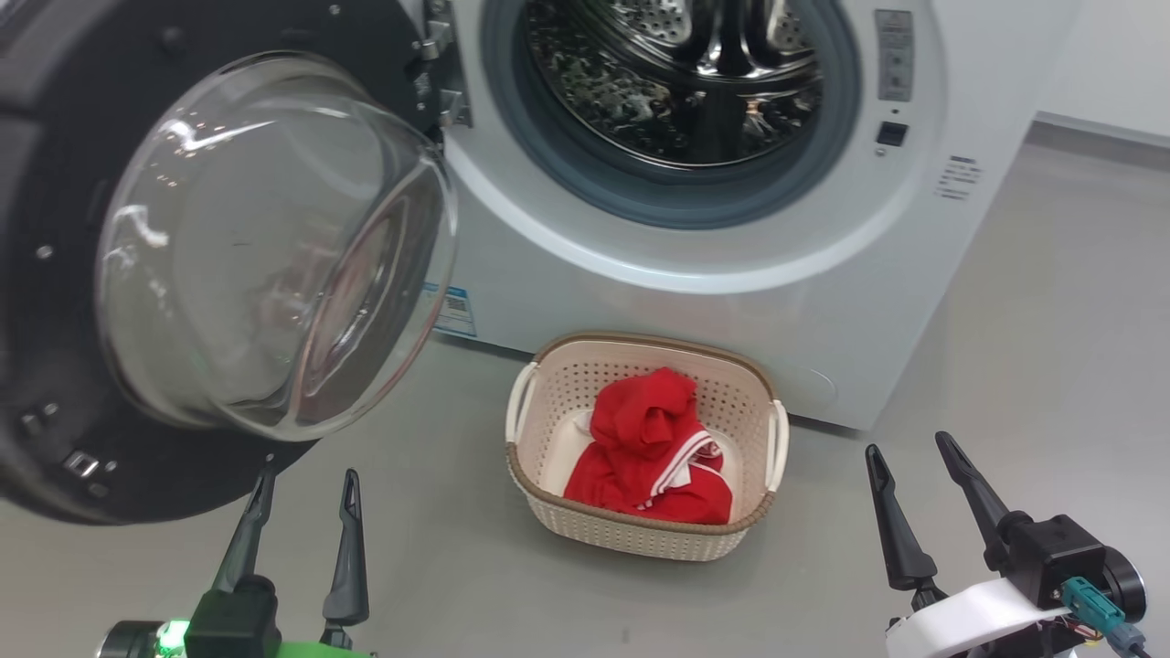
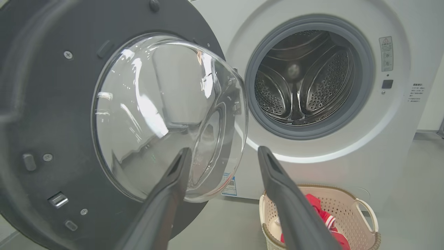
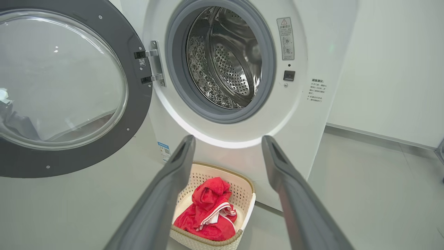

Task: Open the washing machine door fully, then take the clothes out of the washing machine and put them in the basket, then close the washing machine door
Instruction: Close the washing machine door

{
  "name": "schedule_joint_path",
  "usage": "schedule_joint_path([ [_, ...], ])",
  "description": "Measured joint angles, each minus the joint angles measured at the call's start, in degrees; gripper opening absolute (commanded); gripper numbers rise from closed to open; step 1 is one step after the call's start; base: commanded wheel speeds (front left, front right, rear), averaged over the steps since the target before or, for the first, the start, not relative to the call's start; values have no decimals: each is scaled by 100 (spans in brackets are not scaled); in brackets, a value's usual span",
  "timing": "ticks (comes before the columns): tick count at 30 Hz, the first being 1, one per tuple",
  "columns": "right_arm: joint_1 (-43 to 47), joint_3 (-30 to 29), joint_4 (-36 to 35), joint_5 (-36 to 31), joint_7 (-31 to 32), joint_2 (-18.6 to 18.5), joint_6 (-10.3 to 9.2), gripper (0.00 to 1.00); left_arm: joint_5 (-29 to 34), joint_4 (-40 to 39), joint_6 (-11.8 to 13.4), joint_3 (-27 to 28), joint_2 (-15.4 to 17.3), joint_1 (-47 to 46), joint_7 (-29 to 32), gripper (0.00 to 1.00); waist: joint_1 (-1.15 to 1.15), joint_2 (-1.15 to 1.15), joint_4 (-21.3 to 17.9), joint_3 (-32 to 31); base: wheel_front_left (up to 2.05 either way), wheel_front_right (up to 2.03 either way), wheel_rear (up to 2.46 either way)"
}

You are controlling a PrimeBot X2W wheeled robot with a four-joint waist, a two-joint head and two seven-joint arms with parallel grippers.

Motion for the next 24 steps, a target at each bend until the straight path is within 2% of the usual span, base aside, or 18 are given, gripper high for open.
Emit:
schedule_joint_path([
  [8, 30, -68, 0, 37, -1, 22, -59, 100, 0, 35, 0, -99, -7, 53, 11, 100, 0, 0, 552, -67, 0, 0, 0],
  [13, 27, 82, -2, 36, 1, 75, -48, 100, -1, 26, 1, 24, -10, 84, 11, 100, 0, 0, 846, -94, 0, 0, 0],
  [24, 27, 120, -3, 34, 9, 87, -49, 100, -1, 0, 43, 23, -13, 172, 11, 100, 0, 0, 1034, -76, 0, 0, 0],
])
